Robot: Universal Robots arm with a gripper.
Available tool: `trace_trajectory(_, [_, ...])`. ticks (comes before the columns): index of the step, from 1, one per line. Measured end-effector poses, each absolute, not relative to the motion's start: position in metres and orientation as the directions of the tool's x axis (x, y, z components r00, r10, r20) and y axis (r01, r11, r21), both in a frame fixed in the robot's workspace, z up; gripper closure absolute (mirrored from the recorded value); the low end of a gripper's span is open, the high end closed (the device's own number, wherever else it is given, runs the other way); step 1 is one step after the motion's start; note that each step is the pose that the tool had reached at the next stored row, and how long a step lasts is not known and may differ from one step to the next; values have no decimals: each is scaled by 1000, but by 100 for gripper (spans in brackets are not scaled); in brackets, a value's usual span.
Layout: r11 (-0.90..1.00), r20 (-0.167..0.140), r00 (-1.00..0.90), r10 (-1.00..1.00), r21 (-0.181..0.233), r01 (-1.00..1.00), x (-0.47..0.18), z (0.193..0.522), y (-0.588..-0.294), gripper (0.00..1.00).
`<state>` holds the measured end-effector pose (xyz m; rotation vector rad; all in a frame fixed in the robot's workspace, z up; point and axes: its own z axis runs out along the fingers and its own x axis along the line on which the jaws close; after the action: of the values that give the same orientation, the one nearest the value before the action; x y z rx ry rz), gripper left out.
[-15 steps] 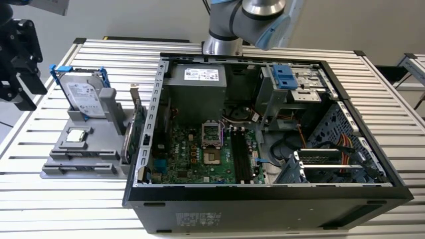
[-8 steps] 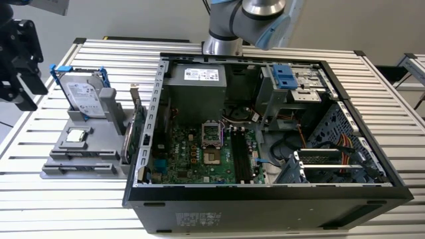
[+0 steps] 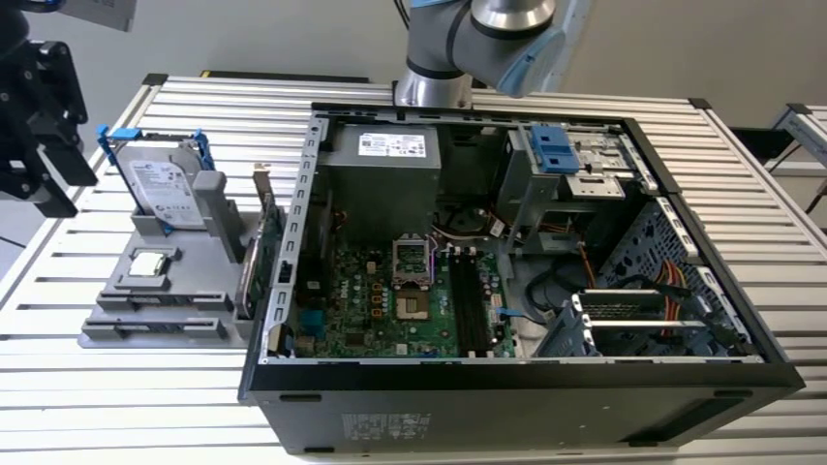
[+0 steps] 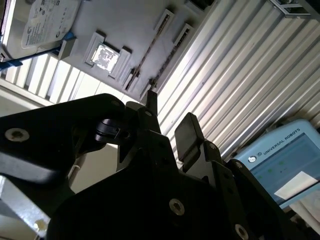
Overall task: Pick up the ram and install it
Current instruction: 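Pick up the ram and move it above insertion slot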
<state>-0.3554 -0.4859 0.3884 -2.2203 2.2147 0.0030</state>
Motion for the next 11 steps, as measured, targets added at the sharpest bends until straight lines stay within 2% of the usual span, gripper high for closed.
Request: trace_trajectory(11, [-3,-5,3,-1000,-4,-1000,-355,383,-486,0])
